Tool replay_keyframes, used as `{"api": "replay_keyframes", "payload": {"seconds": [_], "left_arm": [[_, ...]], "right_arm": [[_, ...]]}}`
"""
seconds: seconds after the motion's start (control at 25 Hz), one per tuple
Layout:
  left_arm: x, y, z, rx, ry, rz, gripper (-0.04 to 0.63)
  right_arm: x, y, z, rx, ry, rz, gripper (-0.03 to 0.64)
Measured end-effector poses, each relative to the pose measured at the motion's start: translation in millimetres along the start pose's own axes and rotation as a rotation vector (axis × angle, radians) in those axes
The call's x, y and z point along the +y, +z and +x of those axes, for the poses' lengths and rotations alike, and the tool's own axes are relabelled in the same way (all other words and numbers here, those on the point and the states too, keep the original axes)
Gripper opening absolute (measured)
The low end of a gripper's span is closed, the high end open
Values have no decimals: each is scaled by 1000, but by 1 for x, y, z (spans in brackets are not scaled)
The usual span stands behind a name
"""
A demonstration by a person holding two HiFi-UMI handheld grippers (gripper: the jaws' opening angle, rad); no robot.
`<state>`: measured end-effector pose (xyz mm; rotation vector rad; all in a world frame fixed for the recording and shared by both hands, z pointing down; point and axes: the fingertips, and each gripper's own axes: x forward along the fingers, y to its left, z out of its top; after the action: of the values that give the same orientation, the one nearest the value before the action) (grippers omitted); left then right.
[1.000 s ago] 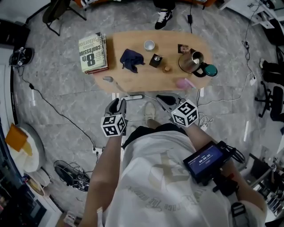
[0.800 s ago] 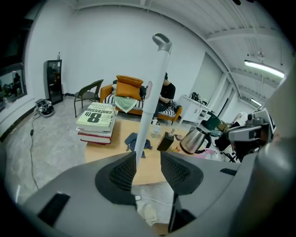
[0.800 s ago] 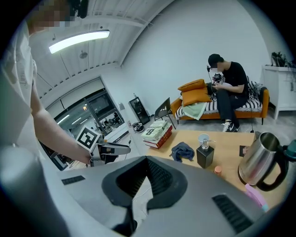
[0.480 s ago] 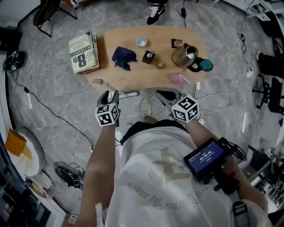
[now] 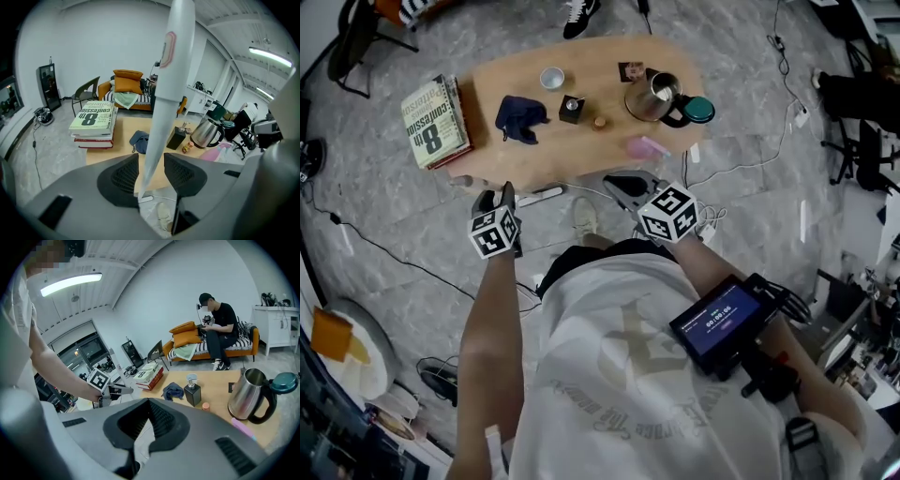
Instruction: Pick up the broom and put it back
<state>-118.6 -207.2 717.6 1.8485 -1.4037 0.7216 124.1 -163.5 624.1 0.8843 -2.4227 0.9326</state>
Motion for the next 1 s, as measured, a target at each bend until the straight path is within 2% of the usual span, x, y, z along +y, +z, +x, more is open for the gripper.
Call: {"api": "replay_keyframes", "payload": {"seconds": [0.16, 0.6, 0.76, 1.0], "left_arm": [[3, 0, 2, 1, 22, 19, 107], [3, -13, -16, 9, 24, 50, 95], [1, -20, -26, 14, 38, 36, 95], [7, -55, -60, -2, 37, 26, 94]], "right_arm": [[-7, -2, -8, -3, -18, 6, 17], [12, -11, -7, -8, -6, -6, 17], [14, -8, -3, -9, 10, -13, 17], [37, -17, 0, -4, 25, -40, 17]]}}
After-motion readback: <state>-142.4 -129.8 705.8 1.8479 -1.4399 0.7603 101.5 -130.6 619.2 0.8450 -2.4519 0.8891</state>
